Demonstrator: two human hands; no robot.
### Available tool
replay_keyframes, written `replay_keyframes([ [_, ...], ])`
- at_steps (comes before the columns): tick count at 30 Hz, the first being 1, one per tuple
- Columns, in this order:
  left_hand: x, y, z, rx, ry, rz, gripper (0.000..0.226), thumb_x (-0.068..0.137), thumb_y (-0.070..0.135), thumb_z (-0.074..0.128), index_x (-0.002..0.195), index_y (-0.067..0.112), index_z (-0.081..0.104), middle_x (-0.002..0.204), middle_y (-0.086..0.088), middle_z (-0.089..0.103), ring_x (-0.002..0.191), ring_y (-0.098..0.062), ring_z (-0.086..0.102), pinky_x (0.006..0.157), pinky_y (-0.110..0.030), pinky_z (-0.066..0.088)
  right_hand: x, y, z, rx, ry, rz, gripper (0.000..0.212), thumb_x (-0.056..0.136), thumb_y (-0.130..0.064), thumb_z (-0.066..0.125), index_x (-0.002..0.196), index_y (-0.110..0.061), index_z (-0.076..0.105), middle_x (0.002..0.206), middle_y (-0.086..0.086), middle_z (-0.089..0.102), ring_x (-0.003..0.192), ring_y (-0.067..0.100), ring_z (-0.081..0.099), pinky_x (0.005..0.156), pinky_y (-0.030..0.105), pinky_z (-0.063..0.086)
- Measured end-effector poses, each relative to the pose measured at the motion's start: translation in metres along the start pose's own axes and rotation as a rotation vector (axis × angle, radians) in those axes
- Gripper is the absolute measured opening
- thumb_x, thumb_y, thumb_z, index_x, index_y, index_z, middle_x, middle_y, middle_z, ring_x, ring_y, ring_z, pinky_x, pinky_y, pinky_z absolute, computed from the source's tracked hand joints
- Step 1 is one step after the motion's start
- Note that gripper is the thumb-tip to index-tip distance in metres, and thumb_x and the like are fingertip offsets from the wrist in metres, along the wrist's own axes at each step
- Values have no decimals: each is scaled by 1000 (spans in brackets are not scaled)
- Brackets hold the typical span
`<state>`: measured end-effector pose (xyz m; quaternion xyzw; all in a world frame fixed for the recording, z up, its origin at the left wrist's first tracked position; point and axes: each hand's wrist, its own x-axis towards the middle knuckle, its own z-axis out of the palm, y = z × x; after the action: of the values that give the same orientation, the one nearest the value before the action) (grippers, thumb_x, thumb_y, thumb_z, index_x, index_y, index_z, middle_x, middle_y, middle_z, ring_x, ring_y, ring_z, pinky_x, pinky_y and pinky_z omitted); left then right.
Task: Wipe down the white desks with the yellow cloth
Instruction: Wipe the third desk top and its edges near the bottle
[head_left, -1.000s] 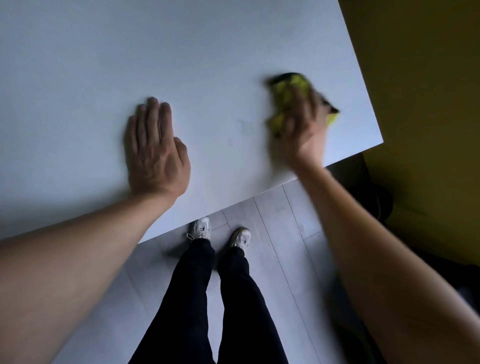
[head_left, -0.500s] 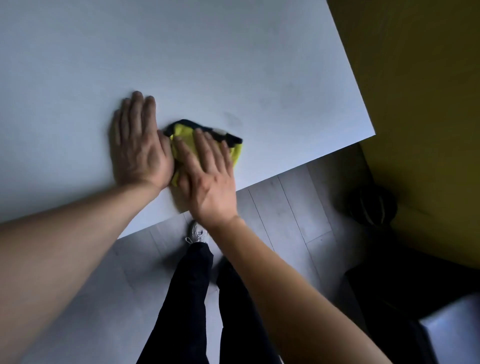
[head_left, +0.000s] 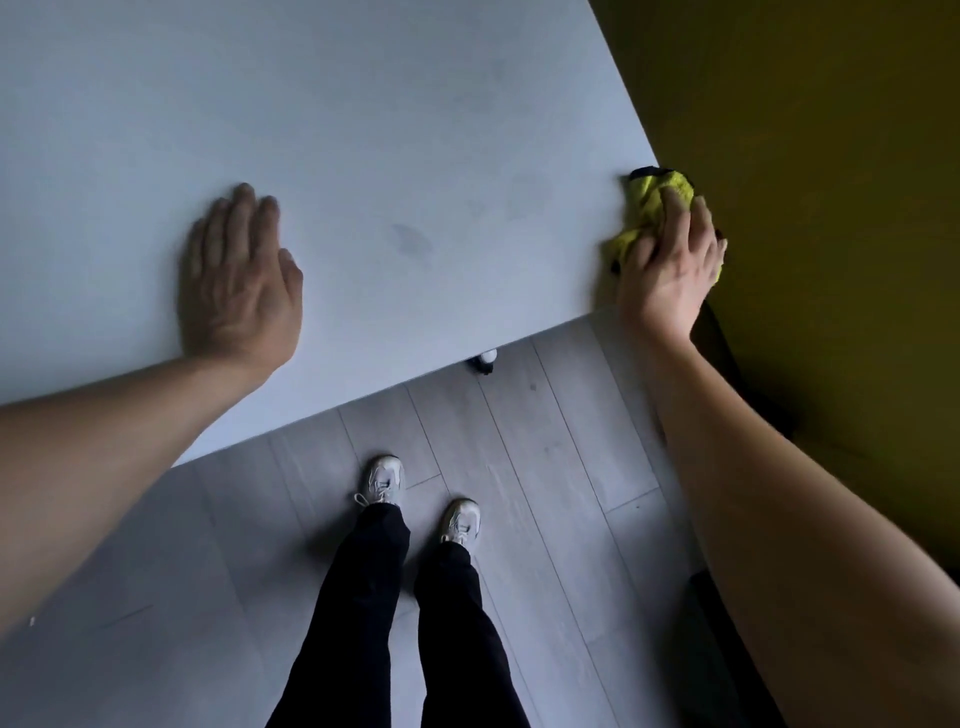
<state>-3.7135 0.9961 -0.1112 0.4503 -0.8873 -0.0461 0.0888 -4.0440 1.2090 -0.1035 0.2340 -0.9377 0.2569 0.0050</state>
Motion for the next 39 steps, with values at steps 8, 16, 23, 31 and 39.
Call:
replay_keyframes([
  [8, 4, 100, 4, -129, -49, 118, 58, 101, 25, 34, 155, 10, 44, 165, -16, 37, 152, -38, 35, 126, -50, 24, -127, -92, 30, 139, -222, -515, 55, 94, -26, 49, 148, -13, 50, 153, 20, 43, 145, 36, 35, 121, 53, 22],
  [16, 6, 87, 11, -28, -87, 143, 61, 102, 32, 31, 160, 16, 39, 168, -14, 34, 154, -36, 32, 129, -50, 17, -58, -36, 18, 72, -155, -405, 61, 92, -26, 47, 152, -19, 44, 155, 17, 40, 145, 34, 34, 122, 51, 20],
  [23, 7, 88, 9, -47, -76, 117, 60, 102, 33, 32, 160, 19, 38, 169, -10, 33, 155, -34, 30, 129, -49, 17, 3, -11, 22, -29, -26, -234, 52, 101, -26, 40, 151, -13, 43, 157, 19, 38, 146, 36, 32, 123, 55, 16],
  [31, 31, 100, 6, -38, -27, 36, 46, 91, 27, 41, 130, 14, 63, 135, -14, 58, 119, -41, 55, 102, -51, 38, 72, -73, 60, 31, -133, -305, 58, 99, -34, 31, 152, -14, 42, 157, 20, 37, 147, 38, 30, 123, 56, 15],
  [39, 169, 129, 32, -134, -17, 99, 51, 92, 25, 41, 137, 10, 59, 150, -16, 52, 130, -41, 52, 108, -52, 43, 158, -124, 110, -1, -119, -304, 60, 96, -35, 29, 151, -16, 45, 153, 20, 42, 143, 39, 36, 122, 55, 18],
])
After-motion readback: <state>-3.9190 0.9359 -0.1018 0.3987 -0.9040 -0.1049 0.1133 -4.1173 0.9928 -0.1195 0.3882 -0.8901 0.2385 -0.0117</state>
